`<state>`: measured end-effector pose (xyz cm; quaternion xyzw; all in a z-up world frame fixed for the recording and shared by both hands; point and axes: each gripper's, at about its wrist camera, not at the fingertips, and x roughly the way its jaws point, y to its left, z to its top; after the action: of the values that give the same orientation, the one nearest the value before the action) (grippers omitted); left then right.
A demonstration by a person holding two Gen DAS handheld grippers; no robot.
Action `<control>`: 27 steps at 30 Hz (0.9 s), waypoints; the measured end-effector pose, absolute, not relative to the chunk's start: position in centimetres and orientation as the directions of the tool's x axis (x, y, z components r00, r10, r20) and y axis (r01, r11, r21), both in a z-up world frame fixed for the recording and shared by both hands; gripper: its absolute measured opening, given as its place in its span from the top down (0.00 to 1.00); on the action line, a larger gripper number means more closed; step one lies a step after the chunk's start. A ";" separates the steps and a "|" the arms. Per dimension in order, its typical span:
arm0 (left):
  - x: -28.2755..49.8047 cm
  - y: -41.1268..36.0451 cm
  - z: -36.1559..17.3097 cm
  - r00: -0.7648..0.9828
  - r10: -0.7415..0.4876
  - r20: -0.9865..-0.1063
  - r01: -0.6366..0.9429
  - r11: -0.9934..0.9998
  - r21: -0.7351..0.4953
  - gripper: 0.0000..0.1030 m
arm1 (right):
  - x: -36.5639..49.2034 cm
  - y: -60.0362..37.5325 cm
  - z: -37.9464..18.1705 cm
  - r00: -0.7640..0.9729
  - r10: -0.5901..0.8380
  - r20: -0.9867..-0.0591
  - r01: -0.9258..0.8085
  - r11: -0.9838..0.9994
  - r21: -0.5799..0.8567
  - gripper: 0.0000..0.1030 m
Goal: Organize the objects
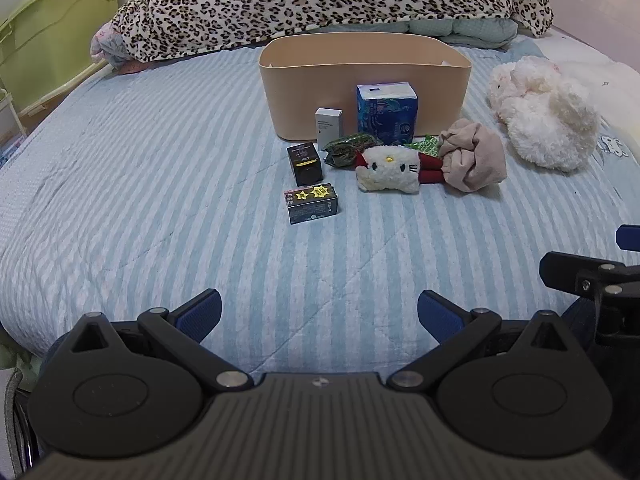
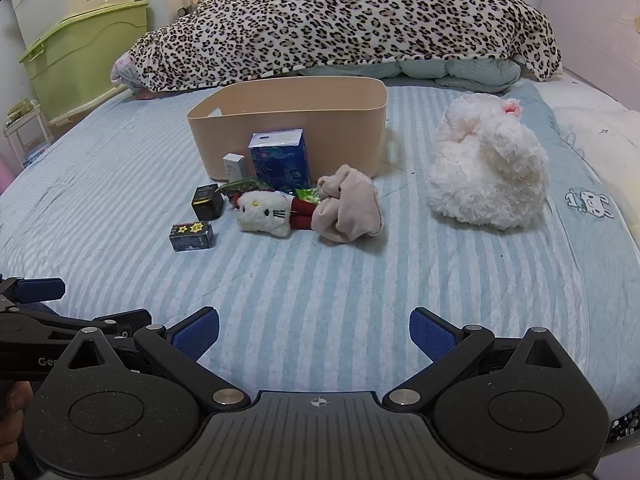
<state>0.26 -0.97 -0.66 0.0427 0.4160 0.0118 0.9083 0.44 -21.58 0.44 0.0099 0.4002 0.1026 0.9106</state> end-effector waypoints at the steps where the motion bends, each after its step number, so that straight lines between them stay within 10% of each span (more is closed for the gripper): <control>1: 0.3 -1.0 -0.7 0.653 0.058 -0.755 0.015 0.996 0.089 0.00 | 0.5 -21.6 0.4 0.658 0.193 -0.728 -0.177 0.979 0.100 0.00; 27: 1.1 -1.5 -1.3 0.640 0.074 -0.765 0.015 0.994 0.108 0.00 | 1.0 -22.0 0.0 0.654 0.189 -0.732 -0.165 0.981 0.106 0.00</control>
<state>1.10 -1.48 -1.29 0.0524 0.4240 0.0163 0.9040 1.04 -22.00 -0.02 0.0149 0.4042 0.0971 0.9094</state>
